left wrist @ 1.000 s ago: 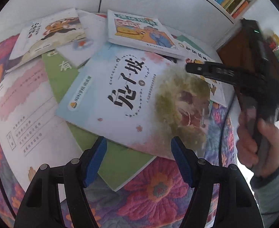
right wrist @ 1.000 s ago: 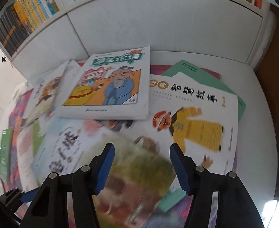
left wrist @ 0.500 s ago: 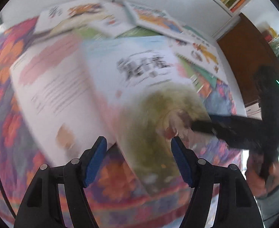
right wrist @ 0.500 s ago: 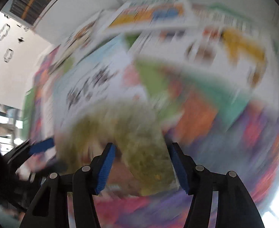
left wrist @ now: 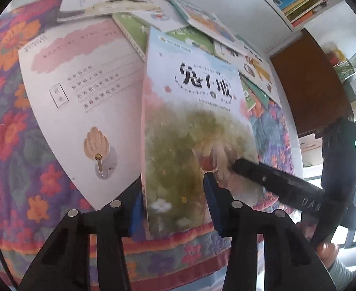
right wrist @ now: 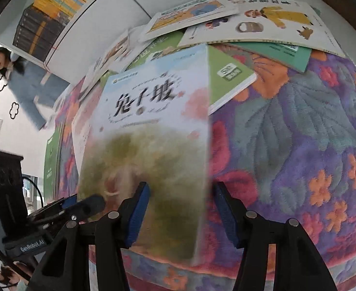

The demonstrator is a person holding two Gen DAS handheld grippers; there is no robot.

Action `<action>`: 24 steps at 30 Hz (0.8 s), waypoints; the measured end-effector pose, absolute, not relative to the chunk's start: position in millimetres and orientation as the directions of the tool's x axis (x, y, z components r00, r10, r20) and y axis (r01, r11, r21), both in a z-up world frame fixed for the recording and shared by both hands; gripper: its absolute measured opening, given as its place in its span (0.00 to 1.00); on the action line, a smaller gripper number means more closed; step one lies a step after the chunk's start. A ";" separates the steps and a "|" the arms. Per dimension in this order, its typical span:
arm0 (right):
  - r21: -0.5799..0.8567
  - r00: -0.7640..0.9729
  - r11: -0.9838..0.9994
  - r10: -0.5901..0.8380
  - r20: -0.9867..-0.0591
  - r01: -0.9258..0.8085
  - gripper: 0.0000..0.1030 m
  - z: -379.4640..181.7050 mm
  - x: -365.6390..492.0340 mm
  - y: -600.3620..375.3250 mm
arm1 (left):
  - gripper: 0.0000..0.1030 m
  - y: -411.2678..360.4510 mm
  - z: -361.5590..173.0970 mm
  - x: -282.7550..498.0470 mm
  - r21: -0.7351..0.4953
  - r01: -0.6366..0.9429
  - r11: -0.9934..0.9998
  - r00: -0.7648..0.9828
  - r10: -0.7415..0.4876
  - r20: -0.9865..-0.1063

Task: Organize books
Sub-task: 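Grasp the rabbit-cover book edge with the right tool and lift it, then carry the rabbit-cover book and lower it onto the green book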

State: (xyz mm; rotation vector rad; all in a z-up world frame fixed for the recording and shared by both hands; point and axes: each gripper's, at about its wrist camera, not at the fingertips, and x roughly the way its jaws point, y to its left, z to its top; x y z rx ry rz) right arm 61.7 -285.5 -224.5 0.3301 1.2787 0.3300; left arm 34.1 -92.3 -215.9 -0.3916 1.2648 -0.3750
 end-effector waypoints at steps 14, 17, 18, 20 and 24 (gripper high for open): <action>0.636 0.181 0.770 0.619 -0.764 0.049 0.47 -238.7 19.6 -316.4 | 0.10 -84.4 -201.0 19.3 -0.663 0.053 0.747 0.218 -0.657 -0.722; 0.644 0.176 0.761 0.626 -0.760 0.073 0.47 -247.3 20.1 -322.5 | 0.09 -81.4 -208.5 18.6 -0.675 0.028 0.738 0.225 -0.662 -0.715; 0.647 0.178 0.759 0.628 -0.757 0.075 0.46 -247.3 19.3 -324.3 | 0.09 -79.4 -209.3 18.2 -0.684 0.021 0.729 0.225 -0.670 -0.707; 0.658 0.178 0.749 0.639 -0.749 0.079 0.46 -249.4 17.9 -329.7 | 0.09 -74.3 -208.5 17.0 -0.702 0.011 0.712 0.222 -0.686 -0.693; 0.719 0.180 0.682 0.696 -0.695 0.137 0.47 -255.6 14.3 -352.6 | 0.09 -73.5 -203.2 19.8 -0.743 0.007 0.669 0.199 -0.729 -0.655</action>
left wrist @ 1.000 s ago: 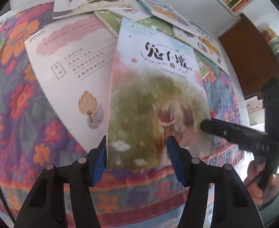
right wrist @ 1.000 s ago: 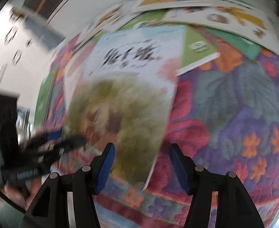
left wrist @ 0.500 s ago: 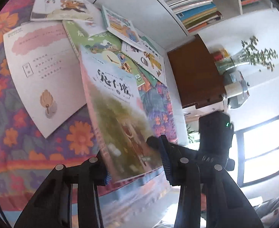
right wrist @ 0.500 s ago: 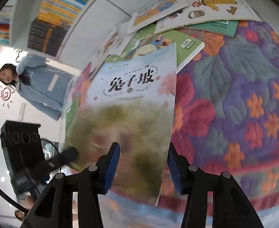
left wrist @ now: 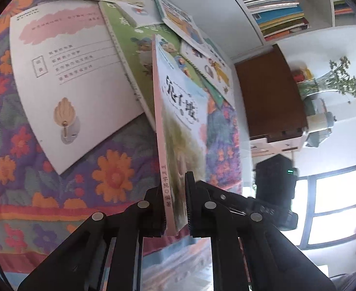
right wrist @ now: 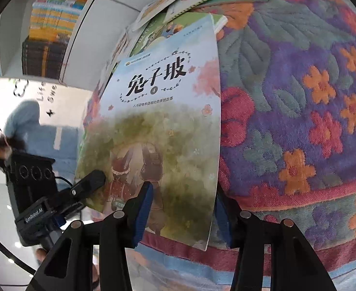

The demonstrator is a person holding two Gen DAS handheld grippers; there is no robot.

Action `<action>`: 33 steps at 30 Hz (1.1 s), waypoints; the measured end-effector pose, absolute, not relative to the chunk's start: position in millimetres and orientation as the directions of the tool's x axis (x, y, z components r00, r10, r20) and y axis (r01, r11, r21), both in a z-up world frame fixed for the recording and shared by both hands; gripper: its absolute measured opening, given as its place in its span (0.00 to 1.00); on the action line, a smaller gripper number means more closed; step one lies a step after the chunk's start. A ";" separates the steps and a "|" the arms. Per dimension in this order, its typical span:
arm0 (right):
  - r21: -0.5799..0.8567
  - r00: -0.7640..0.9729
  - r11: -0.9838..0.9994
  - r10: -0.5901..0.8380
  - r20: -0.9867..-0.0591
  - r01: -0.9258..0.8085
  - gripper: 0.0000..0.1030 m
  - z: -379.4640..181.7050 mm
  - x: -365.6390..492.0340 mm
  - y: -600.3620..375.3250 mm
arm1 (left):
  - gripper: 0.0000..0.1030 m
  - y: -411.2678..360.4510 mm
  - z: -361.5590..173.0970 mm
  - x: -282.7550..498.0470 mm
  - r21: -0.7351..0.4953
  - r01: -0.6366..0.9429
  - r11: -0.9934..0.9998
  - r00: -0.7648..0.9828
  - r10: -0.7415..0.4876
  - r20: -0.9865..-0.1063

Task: Organize books
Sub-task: 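Carry the rabbit-cover book and lower it onto the green book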

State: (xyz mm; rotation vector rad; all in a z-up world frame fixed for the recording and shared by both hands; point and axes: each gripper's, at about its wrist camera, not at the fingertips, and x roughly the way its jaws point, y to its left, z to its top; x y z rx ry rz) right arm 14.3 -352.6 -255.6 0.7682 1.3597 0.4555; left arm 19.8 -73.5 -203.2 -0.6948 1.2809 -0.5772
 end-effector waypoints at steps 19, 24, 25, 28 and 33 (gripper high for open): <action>0.785 0.275 0.582 0.735 -0.619 0.211 0.32 -257.0 13.1 -378.2 | 0.09 -91.1 -210.0 22.7 -0.753 -0.038 0.657 0.141 -0.743 -0.654; 0.601 0.291 0.798 0.565 -0.772 0.047 0.24 -220.6 18.4 -352.7 | 0.11 -117.2 -202.1 20.1 -0.589 0.090 0.803 0.158 -0.596 -0.788; 0.532 0.299 0.847 0.508 -0.808 -0.001 0.24 -212.6 17.8 -342.9 | 0.12 -120.2 -201.6 19.8 -0.554 0.115 0.825 0.164 -0.566 -0.808; 0.319 0.346 0.935 0.354 -0.869 -0.155 0.24 -194.1 11.7 -310.5 | 0.14 -144.5 -192.2 14.8 -0.361 0.238 0.902 0.209 -0.411 -0.888; 0.077 0.426 0.947 0.212 -0.880 -0.312 0.24 -178.1 -2.9 -275.2 | 0.16 -139.6 -176.9 8.4 -0.318 0.270 0.909 0.271 -0.388 -0.881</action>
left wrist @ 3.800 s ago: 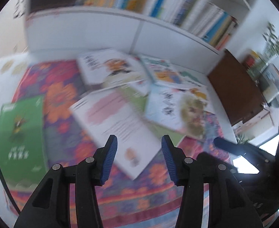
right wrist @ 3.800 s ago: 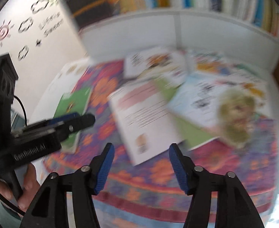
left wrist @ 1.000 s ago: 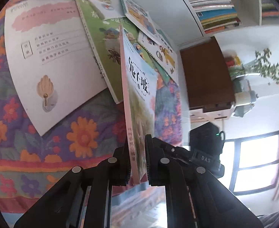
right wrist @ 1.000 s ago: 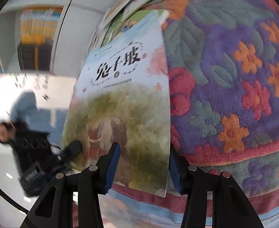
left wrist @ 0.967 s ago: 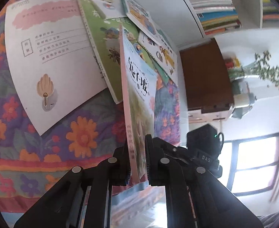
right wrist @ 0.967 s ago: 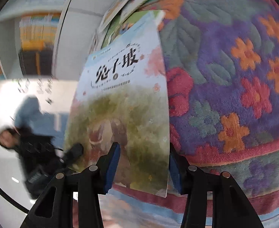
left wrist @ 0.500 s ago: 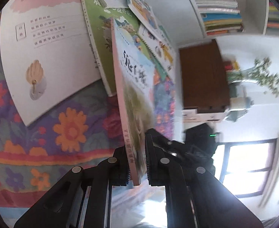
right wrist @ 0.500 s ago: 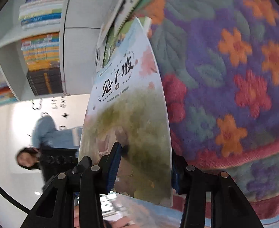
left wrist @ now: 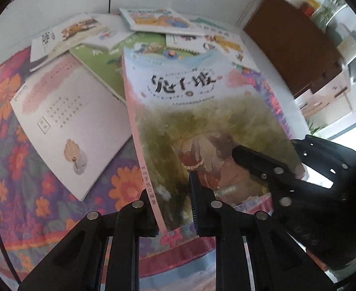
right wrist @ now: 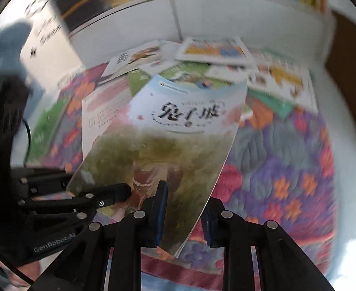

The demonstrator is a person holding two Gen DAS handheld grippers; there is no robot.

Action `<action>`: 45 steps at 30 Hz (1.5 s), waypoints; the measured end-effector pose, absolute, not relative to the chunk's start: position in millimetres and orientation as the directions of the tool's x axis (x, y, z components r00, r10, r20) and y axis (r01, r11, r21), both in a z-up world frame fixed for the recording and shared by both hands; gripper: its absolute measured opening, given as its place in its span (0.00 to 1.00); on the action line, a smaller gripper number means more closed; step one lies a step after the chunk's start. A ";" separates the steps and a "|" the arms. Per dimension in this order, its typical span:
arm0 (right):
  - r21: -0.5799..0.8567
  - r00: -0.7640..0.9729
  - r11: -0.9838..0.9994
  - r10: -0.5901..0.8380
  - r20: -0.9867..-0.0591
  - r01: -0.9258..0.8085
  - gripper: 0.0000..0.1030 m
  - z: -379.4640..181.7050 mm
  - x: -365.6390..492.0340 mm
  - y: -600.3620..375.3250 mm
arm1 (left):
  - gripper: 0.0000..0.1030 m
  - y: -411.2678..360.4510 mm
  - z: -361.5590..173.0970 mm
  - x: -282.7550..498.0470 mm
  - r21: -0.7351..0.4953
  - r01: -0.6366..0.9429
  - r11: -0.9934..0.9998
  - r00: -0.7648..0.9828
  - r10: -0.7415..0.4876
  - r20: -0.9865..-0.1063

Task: Organize books
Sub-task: 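Carry the rabbit-cover book and lower it onto the green book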

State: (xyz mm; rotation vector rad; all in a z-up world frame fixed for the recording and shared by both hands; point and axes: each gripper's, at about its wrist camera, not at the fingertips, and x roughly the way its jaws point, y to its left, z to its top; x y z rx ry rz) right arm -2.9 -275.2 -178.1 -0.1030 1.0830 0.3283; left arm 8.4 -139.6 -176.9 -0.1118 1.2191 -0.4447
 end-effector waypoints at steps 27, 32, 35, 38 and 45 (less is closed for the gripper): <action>0.194 0.414 0.829 0.448 -0.792 -0.525 0.25 -122.3 -14.3 -66.0 | 0.16 99.6 -120.8 -30.3 -0.376 0.111 0.920 0.508 -0.378 -0.774; 0.213 0.387 0.798 0.482 -0.786 -0.563 0.25 -133.9 -4.8 -13.6 | 0.16 145.6 -128.6 -30.2 -0.372 0.044 0.927 0.538 -0.336 -0.773; 0.227 0.370 0.787 0.496 -0.785 -0.573 0.25 -141.7 2.1 7.2 | 0.16 164.4 -135.4 -25.2 -0.353 0.020 0.935 0.547 -0.306 -0.779; 0.233 0.347 0.775 0.502 -0.792 -0.587 0.27 -158.6 14.1 33.7 | 0.16 183.3 -149.5 -16.0 -0.320 -0.004 0.947 0.541 -0.267 -0.797; 0.249 0.287 0.771 0.485 -0.826 -0.586 0.27 -196.1 22.1 77.7 | 0.16 218.7 -190.0 -6.1 -0.374 -0.048 0.926 0.501 -0.302 -0.811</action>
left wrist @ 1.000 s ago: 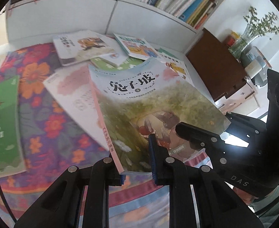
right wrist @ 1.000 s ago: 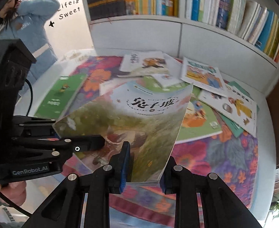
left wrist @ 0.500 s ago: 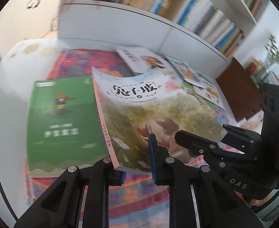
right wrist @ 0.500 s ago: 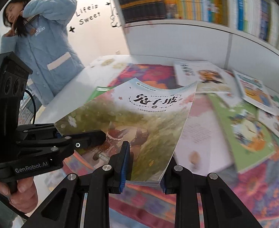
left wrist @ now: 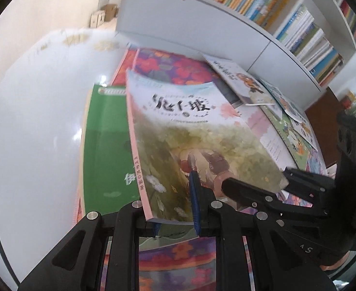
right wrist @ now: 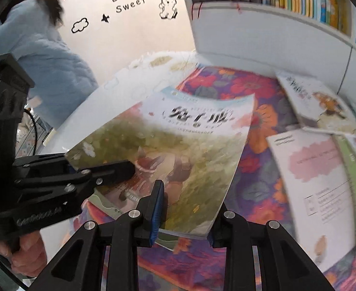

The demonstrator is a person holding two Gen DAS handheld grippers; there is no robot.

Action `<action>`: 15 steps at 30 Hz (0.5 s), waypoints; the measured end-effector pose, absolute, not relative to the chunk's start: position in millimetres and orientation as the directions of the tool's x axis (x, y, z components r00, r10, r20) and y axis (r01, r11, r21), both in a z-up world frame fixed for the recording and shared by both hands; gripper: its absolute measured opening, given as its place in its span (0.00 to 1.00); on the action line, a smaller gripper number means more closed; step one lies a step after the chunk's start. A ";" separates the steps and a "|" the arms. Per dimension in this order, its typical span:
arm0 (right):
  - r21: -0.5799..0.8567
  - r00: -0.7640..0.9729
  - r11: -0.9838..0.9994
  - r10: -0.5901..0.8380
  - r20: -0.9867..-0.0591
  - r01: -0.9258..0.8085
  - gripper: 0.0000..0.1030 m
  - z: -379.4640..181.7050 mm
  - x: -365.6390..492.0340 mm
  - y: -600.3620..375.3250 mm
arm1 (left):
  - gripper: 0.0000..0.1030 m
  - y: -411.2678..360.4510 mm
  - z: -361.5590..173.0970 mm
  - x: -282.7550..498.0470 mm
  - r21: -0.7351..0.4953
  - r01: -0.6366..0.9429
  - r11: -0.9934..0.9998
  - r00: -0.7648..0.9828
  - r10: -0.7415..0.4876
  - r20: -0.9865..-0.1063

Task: Organize books
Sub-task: 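Carry the rabbit-cover book and lower it onto the green book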

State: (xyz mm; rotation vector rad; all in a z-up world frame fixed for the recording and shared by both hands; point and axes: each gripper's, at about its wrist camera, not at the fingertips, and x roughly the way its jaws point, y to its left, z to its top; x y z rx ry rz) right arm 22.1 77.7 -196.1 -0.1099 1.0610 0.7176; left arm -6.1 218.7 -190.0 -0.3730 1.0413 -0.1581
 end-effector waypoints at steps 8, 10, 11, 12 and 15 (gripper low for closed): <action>0.225 0.225 0.762 0.436 -0.871 -0.608 0.27 -223.7 21.1 98.7 | 0.15 223.8 -210.6 -17.4 -0.357 -0.076 0.931 0.466 -0.283 -0.838; 0.160 0.242 0.731 0.412 -0.878 -0.664 0.27 -222.1 16.5 110.7 | 0.15 226.7 -210.8 -21.7 -0.348 -0.086 0.934 0.472 -0.269 -0.840; 0.127 0.249 0.709 0.401 -0.881 -0.694 0.27 -220.8 13.6 118.7 | 0.15 230.4 -211.1 -23.1 -0.347 -0.096 0.933 0.475 -0.263 -0.840; 0.119 0.249 0.702 0.398 -0.883 -0.703 0.28 -220.2 14.4 121.0 | 0.15 233.6 -211.8 -23.8 -0.350 -0.107 0.931 0.478 -0.260 -0.839; 0.145 0.214 0.692 0.404 -0.889 -0.707 0.28 -221.9 16.7 125.1 | 0.15 243.1 -214.8 -28.7 -0.373 -0.130 0.919 0.475 -0.273 -0.836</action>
